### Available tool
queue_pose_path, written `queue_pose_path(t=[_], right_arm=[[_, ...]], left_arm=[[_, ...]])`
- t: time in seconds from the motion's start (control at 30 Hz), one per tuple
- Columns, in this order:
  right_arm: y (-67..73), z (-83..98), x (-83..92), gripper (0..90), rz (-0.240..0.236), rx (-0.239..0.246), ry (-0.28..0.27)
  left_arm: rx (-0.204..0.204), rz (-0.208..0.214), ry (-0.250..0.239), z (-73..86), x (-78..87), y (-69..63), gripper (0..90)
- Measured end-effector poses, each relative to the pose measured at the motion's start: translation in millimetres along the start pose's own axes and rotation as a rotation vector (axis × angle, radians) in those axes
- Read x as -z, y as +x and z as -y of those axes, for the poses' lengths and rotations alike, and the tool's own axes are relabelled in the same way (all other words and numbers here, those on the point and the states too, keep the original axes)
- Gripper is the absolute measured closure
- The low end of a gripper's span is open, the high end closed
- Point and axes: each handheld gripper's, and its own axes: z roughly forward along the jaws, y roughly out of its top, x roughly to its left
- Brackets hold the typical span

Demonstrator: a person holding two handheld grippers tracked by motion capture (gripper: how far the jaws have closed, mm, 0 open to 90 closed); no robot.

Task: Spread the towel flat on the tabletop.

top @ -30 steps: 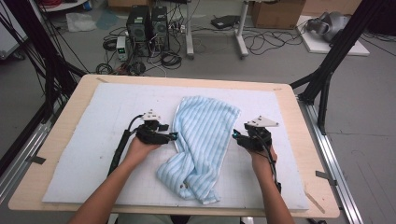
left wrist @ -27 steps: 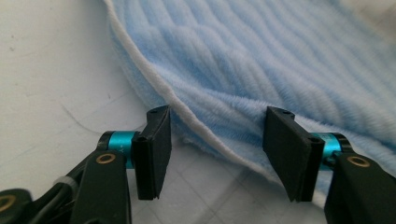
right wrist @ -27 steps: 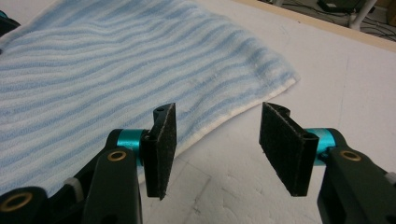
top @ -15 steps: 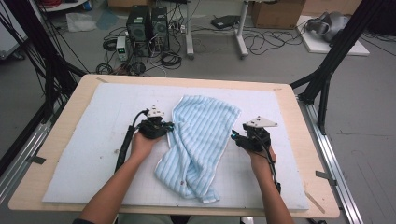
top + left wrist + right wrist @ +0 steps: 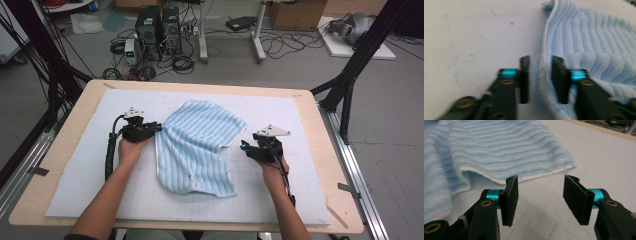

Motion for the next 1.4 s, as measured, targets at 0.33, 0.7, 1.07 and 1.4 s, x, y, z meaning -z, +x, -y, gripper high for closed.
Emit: queue_pose_path(t=[0.33, 0.7, 1.07, 1.4], right_arm=[[13.9, -8.4, -15.1, 45.4, -0.076, -0.038, -0.008], [49.2, -21.0, -70.2, 52.5, -0.144, 0.027, 0.112], [47.3, -36.5, -92.8, 86.4, -0.012, 0.223, 0.159], [12.9, -56.1, -114.0, 86.5, 0.210, 0.136, 0.159]], left_arm=[[-0.026, 0.102, -0.044, 9.7, 30.4, 3.8, 43.1], [-0.117, 0.162, -0.057, 23.6, 49.1, -8.0, 41.7], [-0.098, 0.153, -0.078, 25.4, 50.0, -4.5, 40.6], [-0.096, 0.152, -0.070, 26.1, 49.2, -5.1, 40.6]])
